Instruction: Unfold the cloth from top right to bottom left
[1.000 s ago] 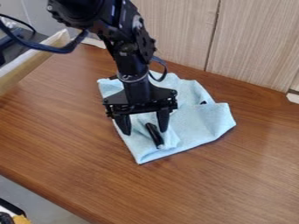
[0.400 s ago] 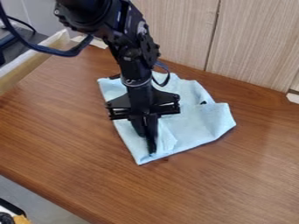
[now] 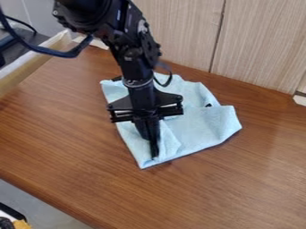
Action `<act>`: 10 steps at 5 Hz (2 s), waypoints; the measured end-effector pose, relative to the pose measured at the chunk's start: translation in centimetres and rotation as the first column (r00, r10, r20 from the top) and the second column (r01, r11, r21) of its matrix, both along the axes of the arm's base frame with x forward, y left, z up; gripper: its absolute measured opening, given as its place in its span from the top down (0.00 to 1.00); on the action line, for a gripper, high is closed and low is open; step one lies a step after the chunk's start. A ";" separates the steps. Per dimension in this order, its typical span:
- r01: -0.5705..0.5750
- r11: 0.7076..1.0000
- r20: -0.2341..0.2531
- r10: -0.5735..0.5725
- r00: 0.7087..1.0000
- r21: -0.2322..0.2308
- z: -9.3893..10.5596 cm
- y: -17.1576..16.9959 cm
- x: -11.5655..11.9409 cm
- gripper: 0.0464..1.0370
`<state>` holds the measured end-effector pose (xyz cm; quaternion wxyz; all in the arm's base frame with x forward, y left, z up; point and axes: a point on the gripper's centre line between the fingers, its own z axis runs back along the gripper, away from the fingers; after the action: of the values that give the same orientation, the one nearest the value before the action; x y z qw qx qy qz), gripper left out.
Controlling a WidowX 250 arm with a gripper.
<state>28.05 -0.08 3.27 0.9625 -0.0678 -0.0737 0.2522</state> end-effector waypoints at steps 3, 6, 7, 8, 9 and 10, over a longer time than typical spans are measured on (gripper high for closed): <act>-0.085 0.996 0.044 0.087 0.995 -0.039 2.8 3.0 -2.1 0.99; -0.176 0.983 0.036 0.178 0.983 -0.050 2.5 7.2 -7.5 0.99; -0.219 0.974 0.060 0.222 0.973 -0.055 2.2 8.7 -8.4 0.99; -0.289 0.957 0.046 0.290 0.956 -0.029 0.7 10.3 -8.8 0.99; -0.336 0.942 0.010 0.335 0.942 0.002 -0.8 11.3 -9.3 0.99; -0.351 0.936 -0.011 0.351 0.936 0.030 -1.4 11.5 -9.9 0.97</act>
<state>18.17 11.39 1.86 0.9035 -0.0384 -0.0804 0.4192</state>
